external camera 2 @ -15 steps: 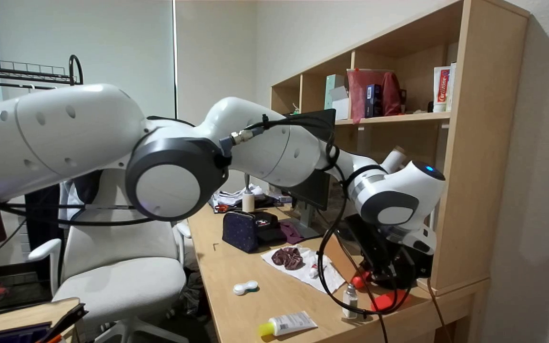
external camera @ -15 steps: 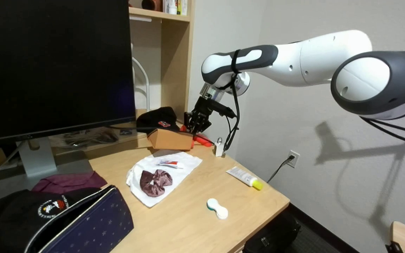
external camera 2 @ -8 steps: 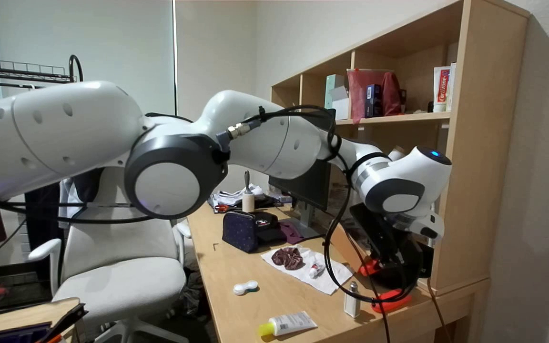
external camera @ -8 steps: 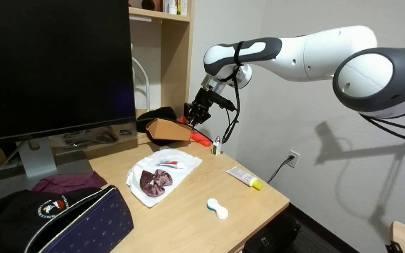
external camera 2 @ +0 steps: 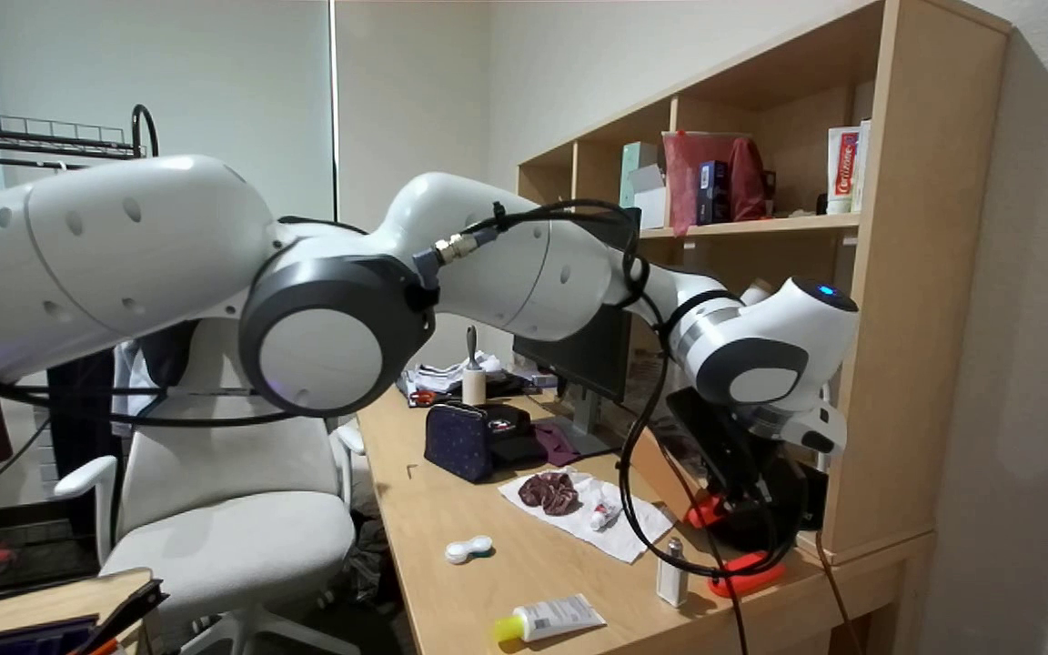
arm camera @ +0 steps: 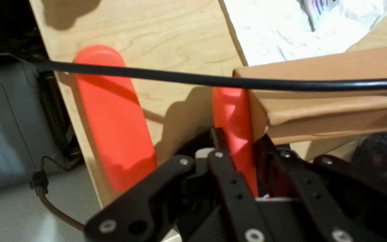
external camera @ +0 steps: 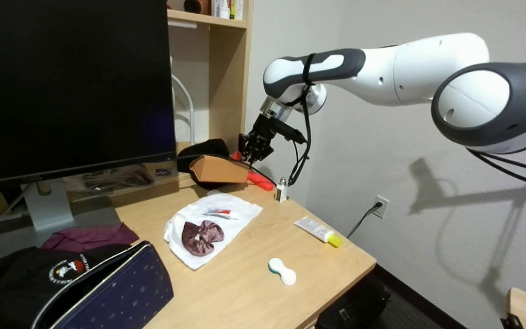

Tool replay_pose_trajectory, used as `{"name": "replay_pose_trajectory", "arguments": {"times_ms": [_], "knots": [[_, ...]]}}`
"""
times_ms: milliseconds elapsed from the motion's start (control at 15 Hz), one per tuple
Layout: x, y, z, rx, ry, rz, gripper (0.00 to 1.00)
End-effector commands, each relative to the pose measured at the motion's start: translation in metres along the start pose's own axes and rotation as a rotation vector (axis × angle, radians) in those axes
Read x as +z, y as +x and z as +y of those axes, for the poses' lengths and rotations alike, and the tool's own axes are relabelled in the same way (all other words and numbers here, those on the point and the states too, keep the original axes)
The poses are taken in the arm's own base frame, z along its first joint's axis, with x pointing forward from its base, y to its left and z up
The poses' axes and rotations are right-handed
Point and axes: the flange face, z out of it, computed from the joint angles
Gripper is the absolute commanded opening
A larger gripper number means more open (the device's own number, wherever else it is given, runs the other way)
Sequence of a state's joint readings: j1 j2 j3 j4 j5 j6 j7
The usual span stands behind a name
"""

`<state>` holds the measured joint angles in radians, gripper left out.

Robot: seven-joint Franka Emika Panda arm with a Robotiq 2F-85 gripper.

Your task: Pick up the red object and move it close to the edge of the table.

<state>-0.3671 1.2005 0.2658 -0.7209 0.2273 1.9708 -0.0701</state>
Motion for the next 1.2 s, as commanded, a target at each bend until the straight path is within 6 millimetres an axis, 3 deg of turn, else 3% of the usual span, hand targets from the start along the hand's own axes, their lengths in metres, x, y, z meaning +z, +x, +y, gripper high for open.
{"name": "replay_pose_trajectory", "arguments": {"times_ms": [0,333,800,867,933,1133], "knots": [[0.014,-0.003,-0.007,0.001,-0.043,-0.028,0.12],[0.055,-0.016,-0.007,0.024,-0.097,-0.101,0.12],[0.053,-0.015,-0.009,0.062,-0.109,-0.097,0.13],[0.053,-0.015,-0.009,0.061,-0.106,-0.098,0.43],[0.053,-0.015,-0.009,0.06,-0.106,-0.097,0.23],[0.054,-0.016,-0.009,0.056,-0.101,-0.107,0.37]]}}
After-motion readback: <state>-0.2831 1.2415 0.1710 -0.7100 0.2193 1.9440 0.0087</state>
